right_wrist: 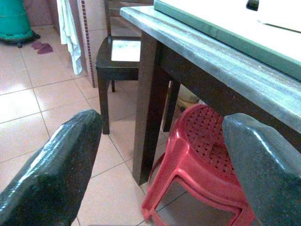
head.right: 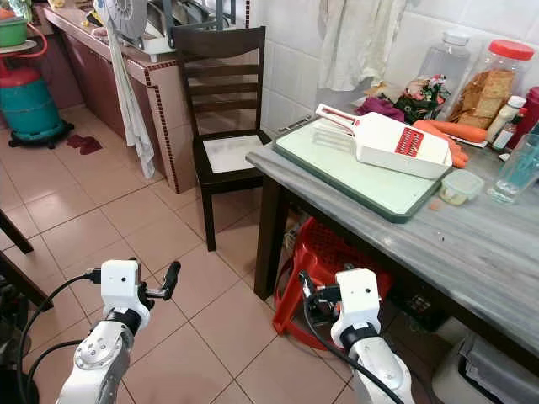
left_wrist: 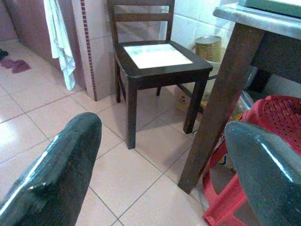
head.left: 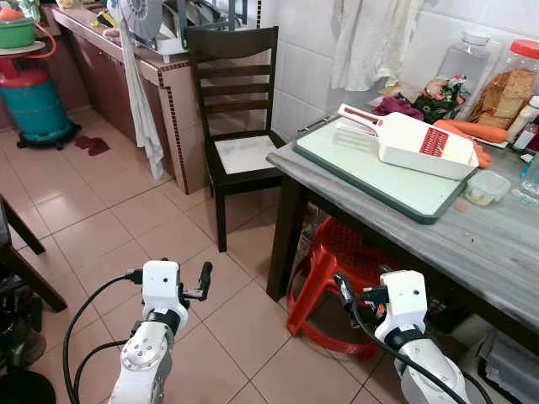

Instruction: Setting the table

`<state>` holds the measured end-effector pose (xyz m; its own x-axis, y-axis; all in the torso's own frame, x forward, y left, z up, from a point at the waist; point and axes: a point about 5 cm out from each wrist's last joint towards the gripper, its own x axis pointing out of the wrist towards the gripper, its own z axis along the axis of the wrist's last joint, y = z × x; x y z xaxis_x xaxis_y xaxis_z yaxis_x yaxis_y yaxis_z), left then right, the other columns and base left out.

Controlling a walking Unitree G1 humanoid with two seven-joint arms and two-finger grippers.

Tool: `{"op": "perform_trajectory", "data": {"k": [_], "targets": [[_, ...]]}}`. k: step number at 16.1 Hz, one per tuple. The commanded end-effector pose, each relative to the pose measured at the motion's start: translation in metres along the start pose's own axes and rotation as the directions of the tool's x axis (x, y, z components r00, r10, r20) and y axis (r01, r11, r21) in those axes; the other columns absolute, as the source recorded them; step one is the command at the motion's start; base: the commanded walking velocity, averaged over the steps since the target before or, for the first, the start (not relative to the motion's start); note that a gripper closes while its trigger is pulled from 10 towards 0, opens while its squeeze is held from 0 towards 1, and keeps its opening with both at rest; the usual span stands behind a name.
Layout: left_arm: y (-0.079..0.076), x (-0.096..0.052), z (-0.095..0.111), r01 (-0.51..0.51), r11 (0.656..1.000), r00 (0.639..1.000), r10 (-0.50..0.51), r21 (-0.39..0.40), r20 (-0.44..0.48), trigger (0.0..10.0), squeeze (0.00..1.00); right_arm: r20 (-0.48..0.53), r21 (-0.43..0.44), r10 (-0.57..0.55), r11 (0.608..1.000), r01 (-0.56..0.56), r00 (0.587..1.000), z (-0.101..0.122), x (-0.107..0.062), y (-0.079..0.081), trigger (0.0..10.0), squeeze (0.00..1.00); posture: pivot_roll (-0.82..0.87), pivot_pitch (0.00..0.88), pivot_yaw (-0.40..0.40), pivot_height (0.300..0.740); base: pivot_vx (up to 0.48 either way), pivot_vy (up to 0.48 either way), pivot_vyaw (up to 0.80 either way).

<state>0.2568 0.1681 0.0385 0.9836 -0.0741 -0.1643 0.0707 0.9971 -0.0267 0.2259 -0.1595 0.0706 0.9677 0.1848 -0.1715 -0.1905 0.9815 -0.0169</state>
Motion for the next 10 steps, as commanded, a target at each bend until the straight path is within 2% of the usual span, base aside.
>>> {"op": "perform_trajectory", "data": {"k": [1, 2, 3, 6, 7, 10], "targets": [[0.002, 0.036, -0.002, -0.047, 0.993, 0.988, 0.031, -0.110, -0.149, 10.0, 0.00, -0.181, 0.033, -0.112, 0.992, 0.119, 0.977, -0.025, 0.053, 0.005, 10.0, 0.00, 0.03, 0.000, -0.046, 0.740, 0.000, 0.000, 0.00], [-0.001, 0.037, 0.000, -0.009, 0.993, 0.993, -0.004, -0.114, -0.120, 10.0, 0.00, -0.145, 0.031, -0.106, 0.993, 0.112, 0.984, -0.020, 0.056, 0.008, 10.0, 0.00, 0.01, 0.000, -0.007, 0.740, 0.000, 0.000, 0.00], [-0.006, 0.037, 0.004, 0.043, 0.994, 0.996, -0.051, -0.099, -0.077, 10.0, 0.00, -0.101, 0.027, -0.098, 0.994, 0.102, 0.990, -0.013, 0.058, 0.012, 10.0, 0.00, 0.01, 0.000, -0.008, 0.740, 0.000, 0.000, 0.00], [-0.008, 0.034, 0.003, 0.060, 0.996, 0.996, -0.065, -0.072, -0.062, 10.0, 0.00, -0.088, 0.048, -0.074, 0.996, 0.079, 0.993, -0.013, 0.054, 0.014, 10.0, 0.00, 0.00, 0.000, -0.006, 0.740, 0.000, 0.000, 0.00], [-0.010, 0.037, 0.002, 0.075, 0.993, 0.995, -0.080, -0.087, -0.061, 10.0, 0.00, -0.078, 0.064, -0.080, 0.994, 0.085, 0.994, -0.014, 0.057, 0.014, 10.0, 0.00, -0.01, 0.000, 0.004, 0.740, 0.000, 0.000, 0.00], [-0.015, 0.038, 0.010, 0.125, 0.990, 0.992, -0.125, -0.068, -0.002, 10.0, 0.00, -0.038, 0.045, -0.101, 0.994, 0.103, 0.994, -0.010, 0.058, 0.010, 10.0, 0.00, -0.01, 0.000, 0.012, 0.740, 0.000, 0.000, 0.00]]}}
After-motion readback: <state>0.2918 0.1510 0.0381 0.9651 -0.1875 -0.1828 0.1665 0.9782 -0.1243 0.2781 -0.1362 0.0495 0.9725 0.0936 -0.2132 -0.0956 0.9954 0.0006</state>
